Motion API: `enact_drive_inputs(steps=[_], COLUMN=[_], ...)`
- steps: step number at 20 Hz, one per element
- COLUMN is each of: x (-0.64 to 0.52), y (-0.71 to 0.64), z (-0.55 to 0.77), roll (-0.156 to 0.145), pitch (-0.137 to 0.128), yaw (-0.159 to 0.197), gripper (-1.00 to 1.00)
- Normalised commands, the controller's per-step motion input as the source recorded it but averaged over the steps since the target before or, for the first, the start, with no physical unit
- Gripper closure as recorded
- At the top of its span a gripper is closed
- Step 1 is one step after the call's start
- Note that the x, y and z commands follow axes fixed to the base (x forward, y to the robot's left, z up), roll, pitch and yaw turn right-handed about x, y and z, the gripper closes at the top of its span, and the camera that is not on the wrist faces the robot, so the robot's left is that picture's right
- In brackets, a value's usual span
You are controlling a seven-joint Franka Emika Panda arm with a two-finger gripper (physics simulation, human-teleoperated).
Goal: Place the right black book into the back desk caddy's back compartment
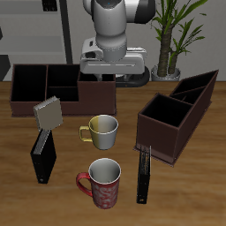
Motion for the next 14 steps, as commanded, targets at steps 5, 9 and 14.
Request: enact_drive_inputs(steps=[5,9,14], x=[0.05,0.21,0.25], y=[-0.09,-0.39,-0.48], z=[0.0,0.09,0.14], roll=[-0.008,0.046,0.055], pitch=[-0.013,-0.032,-0.01], yaw=[0.03,0.036,0.089], gripper=[-1.0,-1.0,-1.0])
